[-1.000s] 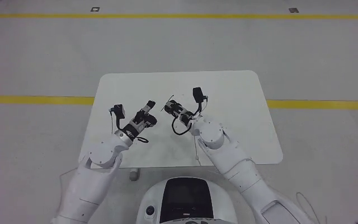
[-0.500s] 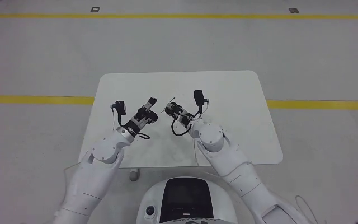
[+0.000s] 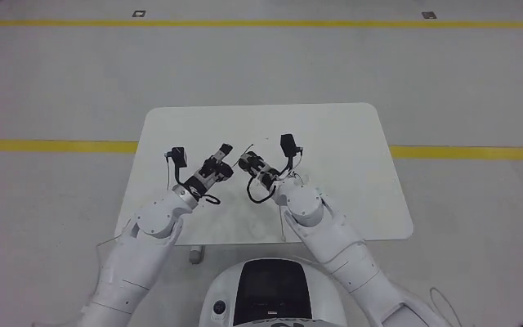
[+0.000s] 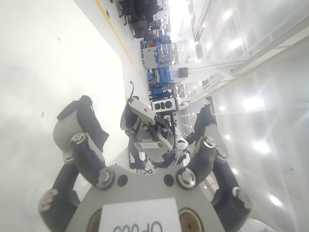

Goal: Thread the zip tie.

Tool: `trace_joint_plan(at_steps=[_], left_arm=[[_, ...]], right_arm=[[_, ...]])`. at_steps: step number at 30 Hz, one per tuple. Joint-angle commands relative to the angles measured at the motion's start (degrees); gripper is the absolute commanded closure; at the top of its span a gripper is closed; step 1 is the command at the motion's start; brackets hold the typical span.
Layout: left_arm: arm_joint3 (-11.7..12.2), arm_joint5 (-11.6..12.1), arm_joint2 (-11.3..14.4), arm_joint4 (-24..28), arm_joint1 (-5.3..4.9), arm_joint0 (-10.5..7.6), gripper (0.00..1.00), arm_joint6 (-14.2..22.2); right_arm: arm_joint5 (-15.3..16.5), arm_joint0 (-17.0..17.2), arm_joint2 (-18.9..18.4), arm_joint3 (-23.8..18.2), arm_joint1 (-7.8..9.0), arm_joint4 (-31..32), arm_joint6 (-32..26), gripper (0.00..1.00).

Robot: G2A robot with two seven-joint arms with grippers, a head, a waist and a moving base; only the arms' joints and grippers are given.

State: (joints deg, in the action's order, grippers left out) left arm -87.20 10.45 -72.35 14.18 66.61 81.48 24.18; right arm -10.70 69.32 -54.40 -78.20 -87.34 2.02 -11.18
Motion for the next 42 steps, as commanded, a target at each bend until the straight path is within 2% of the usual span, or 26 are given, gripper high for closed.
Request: trace_joint_plan(at_steps=[1, 3, 4, 7, 8, 14, 15, 23, 39, 41, 42], left_arm=[[0.19, 0.05, 0.19, 0.10, 0.00, -0.13, 0.00, 0.23], [0.43, 0.16, 0.31, 0.29, 0.00, -0.27, 0.00, 0.41], [0.52, 0.16, 0.41, 0.41, 0.01, -0.32, 0.19, 0.58], [0.95, 0.29, 0.60, 0.47, 0.00, -0.43, 0.41, 0.67], [1.09, 0.37, 0.64, 0.47, 0.00, -0.47, 0.53, 0.69], [2.17, 0.67, 0.95, 0.38, -0.05, -0.68, 0.67, 1.12], [2.29, 0.69, 0.99, 0.35, -0.06, -0.73, 0.72, 1.13], [3.17, 0.69, 1.40, 0.08, -0.09, -1.10, 0.87, 1.01], [2.95, 1.08, 1.97, -0.04, -0.27, -0.90, 0.87, 1.62], [2.88, 1.04, 2.05, -0.02, -0.29, -0.85, 0.92, 1.82], [2.86, 1.02, 2.08, 0.00, -0.31, -0.83, 0.98, 1.87]], right_arm=[[-0.15, -0.05, 0.13, -0.04, -0.06, 0.00, 0.03, 1.00], [-0.22, -0.06, 0.24, -0.04, -0.12, 0.00, 0.04, 1.00], [-0.24, -0.07, 0.28, -0.04, -0.14, -0.02, 0.03, 1.00], [-0.35, -0.09, 0.32, -0.02, -0.20, 0.04, 0.12, 1.00], [-0.37, -0.08, 0.31, -0.04, -0.22, 0.08, 0.26, 1.00], [-0.72, 0.06, 0.20, -0.31, -0.30, 0.30, 0.78, 1.00], [-0.79, 0.07, 0.17, -0.33, -0.30, 0.35, 0.82, 1.00], [-1.36, 0.36, -0.13, -0.67, -0.31, 1.14, 1.47, 1.00], [-1.44, 0.70, -0.52, -0.83, -0.47, 1.09, 1.74, 1.00], [-1.34, 0.74, -0.55, -0.82, -0.49, 1.05, 1.72, 1.00], [-1.30, 0.77, -0.58, -0.83, -0.50, 0.99, 1.68, 1.00]])
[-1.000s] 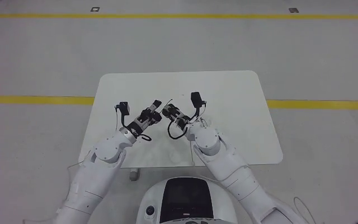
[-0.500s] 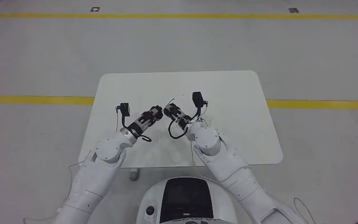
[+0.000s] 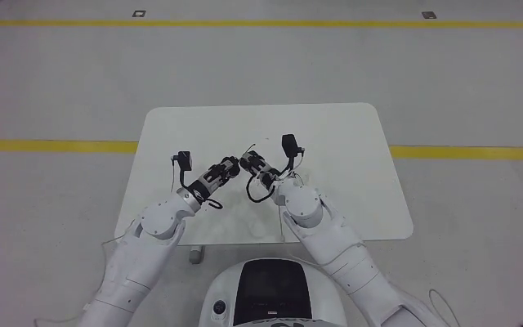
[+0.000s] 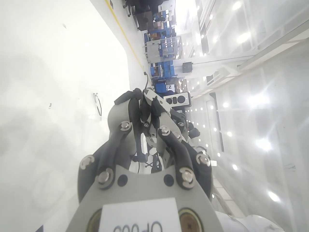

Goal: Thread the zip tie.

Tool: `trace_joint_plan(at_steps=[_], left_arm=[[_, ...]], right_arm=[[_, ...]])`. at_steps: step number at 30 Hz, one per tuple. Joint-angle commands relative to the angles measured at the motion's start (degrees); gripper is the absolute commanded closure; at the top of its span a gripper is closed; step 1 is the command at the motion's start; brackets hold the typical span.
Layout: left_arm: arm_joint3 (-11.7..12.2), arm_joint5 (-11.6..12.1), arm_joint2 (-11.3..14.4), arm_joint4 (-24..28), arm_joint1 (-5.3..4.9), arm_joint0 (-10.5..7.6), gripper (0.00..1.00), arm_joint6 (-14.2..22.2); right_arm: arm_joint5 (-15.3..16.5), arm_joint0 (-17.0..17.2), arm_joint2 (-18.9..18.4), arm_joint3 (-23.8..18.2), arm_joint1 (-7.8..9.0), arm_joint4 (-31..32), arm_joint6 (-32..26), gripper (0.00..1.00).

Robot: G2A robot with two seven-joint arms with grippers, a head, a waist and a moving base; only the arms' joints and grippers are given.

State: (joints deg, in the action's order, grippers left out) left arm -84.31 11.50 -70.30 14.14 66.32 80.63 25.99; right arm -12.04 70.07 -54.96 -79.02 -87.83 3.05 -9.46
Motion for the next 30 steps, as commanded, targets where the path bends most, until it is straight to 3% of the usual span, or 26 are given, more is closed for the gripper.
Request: trace_joint_plan(at_steps=[1, 7, 8, 9, 10, 11, 30], left_arm=[[-0.02, -0.06, 0.06, 0.03, -0.03, 0.03, 1.00, 0.10], [-0.06, -0.23, 0.06, 0.20, -0.10, 0.06, 1.00, -0.09], [-0.07, -0.23, 0.01, 0.27, -0.12, 0.08, 1.00, -0.10], [-0.09, -0.21, -0.04, 0.32, -0.14, 0.10, 1.00, -0.11], [-0.11, -0.18, -0.10, 0.38, -0.16, 0.14, 1.00, -0.11], [-0.16, -0.13, -0.20, 0.48, -0.19, 0.21, 1.00, -0.08], [-2.04, 1.58, -3.37, 1.63, -1.08, 2.69, 1.00, 1.83]], right_arm=[[0.08, 0.07, -0.06, -0.04, -0.01, -0.08, -0.09, 1.00], [0.01, 0.43, -0.29, -0.42, 0.02, 0.07, -0.23, 1.00], [0.03, 0.53, -0.37, -0.49, 0.04, 0.07, -0.31, 0.95], [0.04, 0.61, -0.41, -0.56, 0.05, 0.09, -0.37, 0.68], [0.09, 0.71, -0.45, -0.67, 0.06, 0.06, -0.45, 0.17], [0.16, 0.83, -0.52, -0.82, 0.08, 0.06, -0.54, 0.00], [1.42, 1.53, -3.04, -1.94, 0.66, -0.20, -2.39, 0.00]])
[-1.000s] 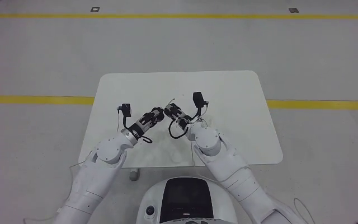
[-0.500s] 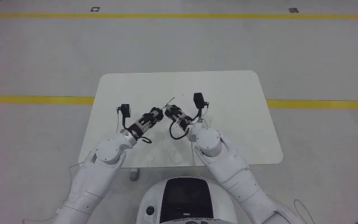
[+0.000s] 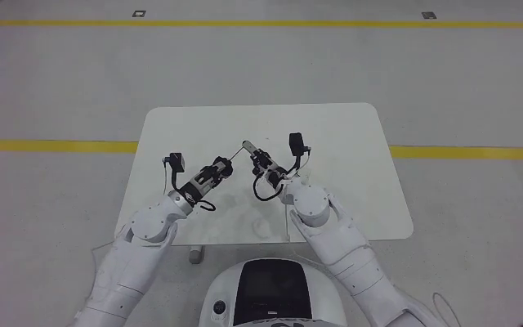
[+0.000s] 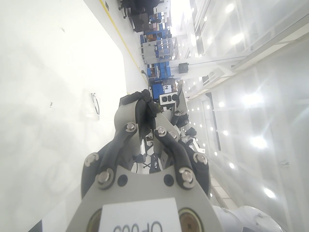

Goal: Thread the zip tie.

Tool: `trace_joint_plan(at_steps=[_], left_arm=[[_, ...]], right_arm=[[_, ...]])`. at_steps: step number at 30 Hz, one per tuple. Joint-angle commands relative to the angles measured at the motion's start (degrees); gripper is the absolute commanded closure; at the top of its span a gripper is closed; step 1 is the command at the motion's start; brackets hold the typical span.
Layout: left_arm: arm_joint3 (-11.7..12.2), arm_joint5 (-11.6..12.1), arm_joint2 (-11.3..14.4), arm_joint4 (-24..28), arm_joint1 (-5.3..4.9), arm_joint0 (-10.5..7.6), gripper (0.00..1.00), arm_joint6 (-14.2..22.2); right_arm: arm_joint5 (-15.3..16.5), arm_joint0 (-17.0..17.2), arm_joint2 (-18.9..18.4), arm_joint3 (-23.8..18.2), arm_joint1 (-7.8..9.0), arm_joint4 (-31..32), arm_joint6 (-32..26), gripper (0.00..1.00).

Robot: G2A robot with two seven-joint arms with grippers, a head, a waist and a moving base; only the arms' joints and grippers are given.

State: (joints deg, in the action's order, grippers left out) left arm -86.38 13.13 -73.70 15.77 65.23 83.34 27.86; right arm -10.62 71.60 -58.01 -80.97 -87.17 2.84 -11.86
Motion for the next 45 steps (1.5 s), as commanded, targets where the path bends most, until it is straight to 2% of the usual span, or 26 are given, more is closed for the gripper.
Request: trace_joint_plan(at_steps=[1, 6, 8, 11, 13, 15, 19, 21, 27, 29, 33, 36, 38, 40, 41, 42, 45], left_arm=[[0.03, -0.05, 0.04, 0.00, 0.01, -0.02, 1.00, -0.04], [-0.08, -0.37, 0.28, 0.10, 0.04, -0.07, 1.00, 0.02], [0.26, -0.99, -0.33, 0.46, -0.15, -0.35, 1.00, 1.39], [1.24, -1.60, -3.05, 2.19, -0.91, -0.22, 1.00, 7.13], [1.65, -2.21, -5.16, 5.69, -1.43, 0.12, 1.00, 12.41], [1.87, -2.80, -6.64, 7.71, -1.89, 0.34, 1.00, 17.29], [3.77, -4.01, -9.21, 11.56, -2.84, -0.05, 1.00, 27.94], [4.47, -3.28, -10.11, 11.52, -3.03, -0.42, 1.00, 28.19], [4.47, -3.28, -10.11, 11.52, -3.03, -0.42, 1.00, 28.19], [4.68, -4.98, -9.56, 12.37, -3.02, -0.63, 1.00, 28.11], [6.56, -8.71, -10.37, 14.77, -3.70, -1.85, 1.00, 35.99], [7.95, -9.57, -10.78, 15.41, -4.23, -2.78, 1.00, 42.03], [8.64, -9.48, -10.87, 15.82, -4.47, -3.38, 1.00, 44.63], [9.37, -8.90, -10.53, 13.64, -4.75, -4.02, 1.00, 45.62], [9.67, -7.42, -10.54, 12.07, -4.84, -4.30, 1.00, 44.52], [9.75, -6.92, -10.50, 11.69, -4.84, -4.31, 1.00, 43.96], [9.75, -6.92, -10.50, 11.69, -4.84, -4.31, 1.00, 43.96]], right_arm=[[-0.01, 0.00, 0.01, 0.01, 0.00, 0.00, 0.01, 0.00], [-0.01, 0.00, 0.01, 0.01, 0.00, 0.00, 0.01, 0.00], [0.47, 0.17, -0.88, 0.01, 0.15, -1.26, -1.29, 0.00], [1.40, -0.59, -3.51, 0.77, 0.91, -3.66, -9.03, 0.00], [1.91, -1.33, -5.30, 1.54, 1.44, -4.96, -13.88, 0.00], [1.77, -2.35, -6.16, 2.50, 1.82, -5.75, -18.33, 0.00], [2.33, -5.75, -6.73, 6.77, 2.33, -9.83, -30.64, 0.00], [2.34, -6.02, -6.78, 7.12, 2.36, -9.98, -31.04, 0.00], [2.34, -6.02, -6.78, 7.12, 2.36, -9.98, -31.04, 0.00], [0.87, -5.92, -7.29, 8.98, 2.29, -14.25, -32.67, 0.00], [2.36, -8.46, -7.64, 13.01, 2.49, -18.76, -40.47, 0.00], [2.70, -10.59, -7.28, 16.10, 2.50, -21.50, -45.13, 0.00], [2.74, -11.86, -6.80, 17.94, 2.40, -23.45, -48.06, 0.00], [2.06, -13.32, -6.09, 20.46, 2.27, -26.15, -52.97, 0.00], [2.06, -13.32, -6.09, 20.46, 2.27, -26.15, -52.97, 0.00], [2.06, -13.32, -6.09, 20.46, 2.27, -26.15, -52.97, 0.00], [2.06, -13.32, -6.09, 20.46, 2.27, -26.15, -52.97, 0.00]])
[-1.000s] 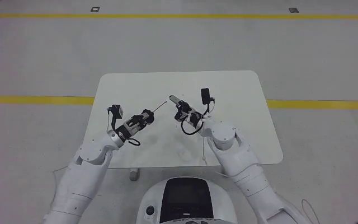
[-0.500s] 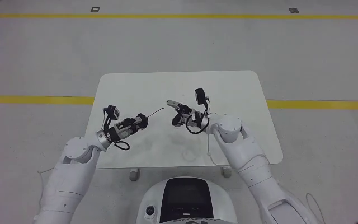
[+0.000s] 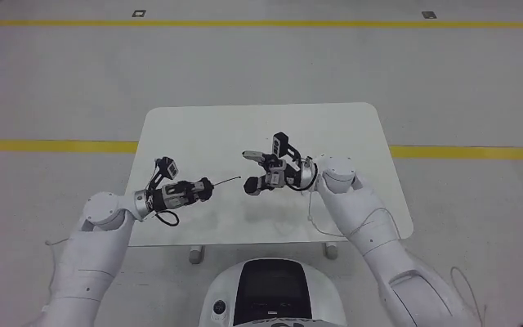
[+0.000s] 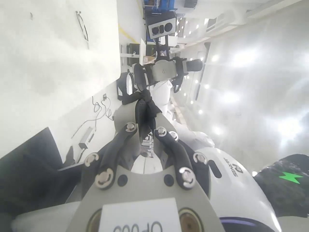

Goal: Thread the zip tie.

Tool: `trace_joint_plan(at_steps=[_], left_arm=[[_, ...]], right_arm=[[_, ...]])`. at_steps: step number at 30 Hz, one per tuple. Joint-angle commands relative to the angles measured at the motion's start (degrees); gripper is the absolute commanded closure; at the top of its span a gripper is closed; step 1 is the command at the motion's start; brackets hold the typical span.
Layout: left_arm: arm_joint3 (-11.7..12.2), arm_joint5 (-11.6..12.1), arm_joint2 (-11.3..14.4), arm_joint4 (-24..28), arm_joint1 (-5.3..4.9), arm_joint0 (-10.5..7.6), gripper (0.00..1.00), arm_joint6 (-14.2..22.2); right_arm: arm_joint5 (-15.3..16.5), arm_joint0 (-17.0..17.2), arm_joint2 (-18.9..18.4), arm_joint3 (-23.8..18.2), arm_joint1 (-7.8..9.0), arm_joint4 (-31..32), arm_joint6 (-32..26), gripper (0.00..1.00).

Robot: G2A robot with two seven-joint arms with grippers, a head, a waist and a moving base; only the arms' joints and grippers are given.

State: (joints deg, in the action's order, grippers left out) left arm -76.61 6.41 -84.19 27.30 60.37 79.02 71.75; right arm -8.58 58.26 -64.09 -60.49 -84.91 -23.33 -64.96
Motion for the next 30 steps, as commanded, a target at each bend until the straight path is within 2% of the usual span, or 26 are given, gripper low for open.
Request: trace_joint_plan(at_steps=[1, 5, 9, 10, 11, 15, 17, 23, 24, 25, 26, 30], left_arm=[[-0.02, -0.20, -0.01, 0.15, 0.01, 0.02, 1.00, 0.06], [-0.46, -1.61, 1.17, 0.38, -0.03, -0.12, 1.00, 0.23], [0.72, -2.58, 1.53, 2.29, -0.42, -0.79, 1.00, 5.51], [0.77, -1.49, 1.60, 1.39, -0.58, -1.13, 1.00, 6.80], [0.93, 0.29, 1.46, 0.34, -0.71, -1.27, 1.00, 6.72], [0.93, 0.29, 1.46, 0.34, -0.71, -1.27, 1.00, 6.72], [0.49, 0.43, 1.88, 0.17, -0.67, -1.09, 1.00, 5.41], [1.42, -0.45, 2.36, 5.01, -0.79, -1.19, 1.00, 6.56], [1.61, -0.52, 2.48, 5.64, -0.80, -1.26, 1.00, 6.68], [1.86, -0.57, 2.64, 6.24, -0.81, -1.39, 1.00, 6.76], [1.99, -0.57, 2.81, 6.65, -0.82, -1.49, 1.00, 6.89], [2.53, -0.52, 3.46, 7.96, -0.91, -1.92, 1.00, 7.55]], right_arm=[[0.02, 0.01, -0.01, -0.02, 0.00, 0.02, 0.12, 0.00], [0.28, 1.11, 0.30, -0.26, 0.14, 0.03, 1.51, 0.00], [1.59, 0.70, 0.17, 1.28, 0.28, -3.00, -1.96, 0.00], [1.76, 0.64, 0.09, 1.43, 0.30, -3.03, -1.84, 0.00], [1.76, 0.64, 0.09, 1.43, 0.30, -3.03, -1.84, 0.00], [1.87, 0.77, 0.12, 1.32, 0.31, -3.01, -1.50, 0.00], [2.56, 1.73, 0.24, 0.34, 0.40, -2.98, -0.19, 0.00], [3.03, 2.65, -0.68, 0.36, 1.08, -4.39, -1.15, 0.00], [3.18, 2.75, -0.74, 0.31, 1.14, -4.79, -1.45, 0.09], [3.38, 2.94, -0.77, 0.35, 1.19, -5.64, -2.14, 0.42], [3.42, 2.96, -0.74, 0.48, 1.24, -6.05, -2.61, 0.51], [3.36, 2.70, -0.35, 1.03, 1.46, -6.43, -3.54, 0.58]])
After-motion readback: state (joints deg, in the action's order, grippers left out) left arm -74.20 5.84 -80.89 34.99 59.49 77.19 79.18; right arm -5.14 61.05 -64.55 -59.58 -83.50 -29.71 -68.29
